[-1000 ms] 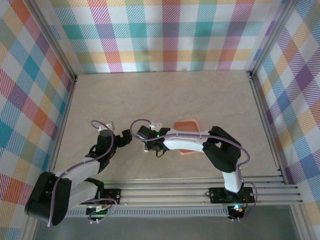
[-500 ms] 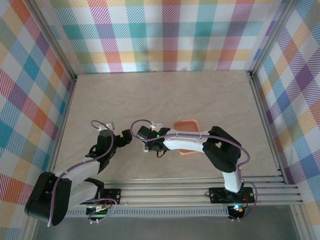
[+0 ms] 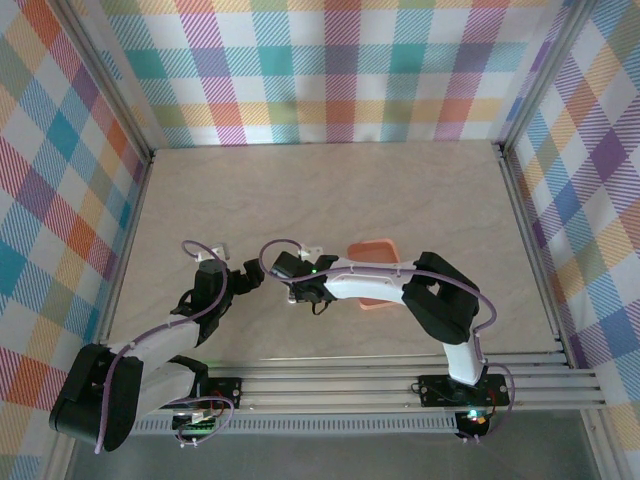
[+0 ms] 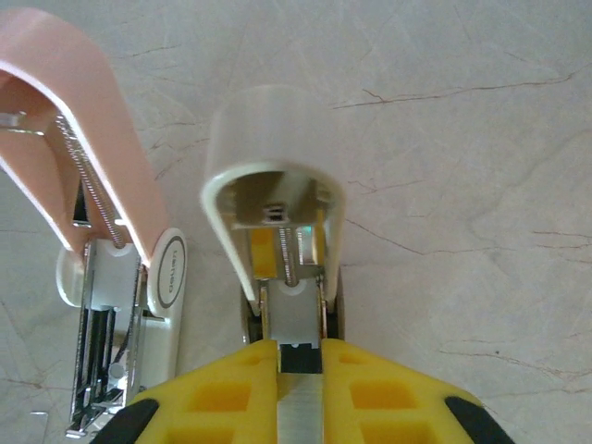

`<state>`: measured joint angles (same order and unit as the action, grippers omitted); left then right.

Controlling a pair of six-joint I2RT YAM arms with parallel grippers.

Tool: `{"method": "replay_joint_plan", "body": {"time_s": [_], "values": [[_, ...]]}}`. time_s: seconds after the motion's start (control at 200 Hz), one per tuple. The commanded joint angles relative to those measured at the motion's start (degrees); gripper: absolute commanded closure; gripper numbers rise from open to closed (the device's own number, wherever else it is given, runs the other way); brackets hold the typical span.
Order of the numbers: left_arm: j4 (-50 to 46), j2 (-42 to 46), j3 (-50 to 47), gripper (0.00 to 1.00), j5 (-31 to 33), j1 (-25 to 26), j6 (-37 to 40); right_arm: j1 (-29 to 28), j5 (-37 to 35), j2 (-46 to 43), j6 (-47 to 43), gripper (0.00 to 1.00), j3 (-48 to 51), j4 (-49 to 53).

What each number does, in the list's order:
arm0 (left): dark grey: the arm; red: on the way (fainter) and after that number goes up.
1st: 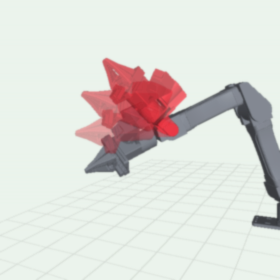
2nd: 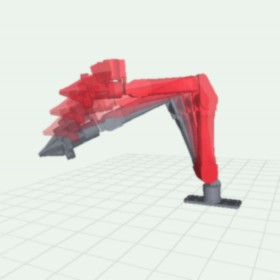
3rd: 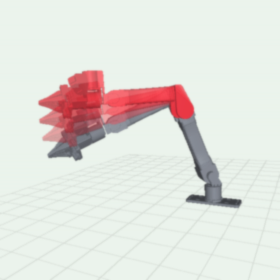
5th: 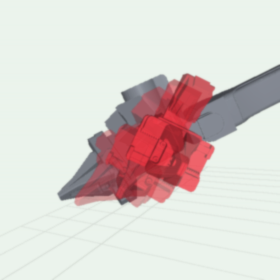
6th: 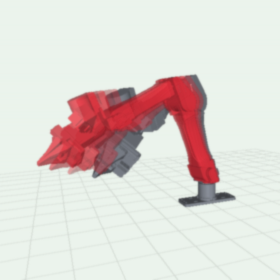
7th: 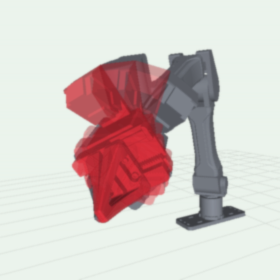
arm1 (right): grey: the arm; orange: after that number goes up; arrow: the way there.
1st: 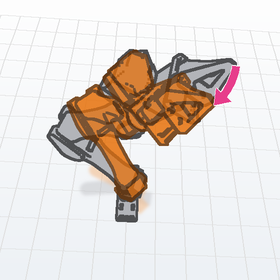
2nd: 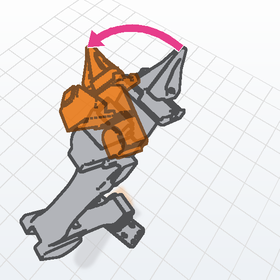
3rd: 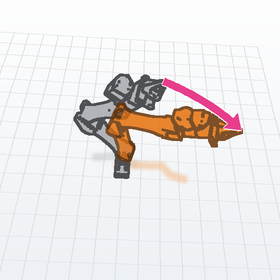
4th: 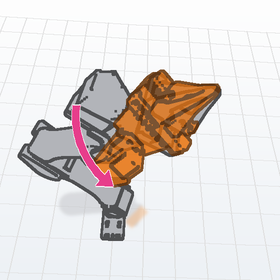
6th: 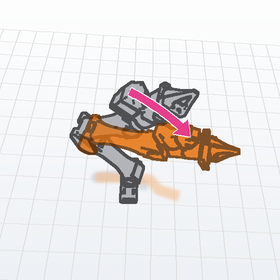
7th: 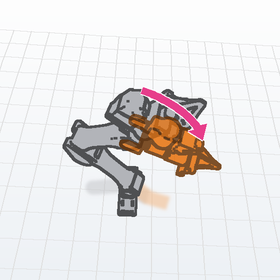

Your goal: Load the staples into the stapler

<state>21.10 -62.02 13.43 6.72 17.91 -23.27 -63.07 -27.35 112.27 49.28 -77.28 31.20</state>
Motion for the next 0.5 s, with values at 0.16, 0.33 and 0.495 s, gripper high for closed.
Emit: {"method": "replay_joint_plan", "body": {"time_s": [0.16, 0.33, 0.495], "values": [[0.08, 0.81, 0.06, 0.00, 0.75, 0.29, 0.34, 0.12, 0.17, 1.59, -0.12, 0.84, -2.09, 3.18], [0.08, 0.83, 0.02, 0.00, 0.79, 0.35, 0.26, 0.19, 0.11, 1.55, 0.18, 0.84, -2.00, 4.05], [0.08, 0.94, 0.02, 0.00, 0.78, 0.37, 0.25, 0.17, 0.74, 1.81, 0.47, 0.84, -1.87, 3.86]]}}
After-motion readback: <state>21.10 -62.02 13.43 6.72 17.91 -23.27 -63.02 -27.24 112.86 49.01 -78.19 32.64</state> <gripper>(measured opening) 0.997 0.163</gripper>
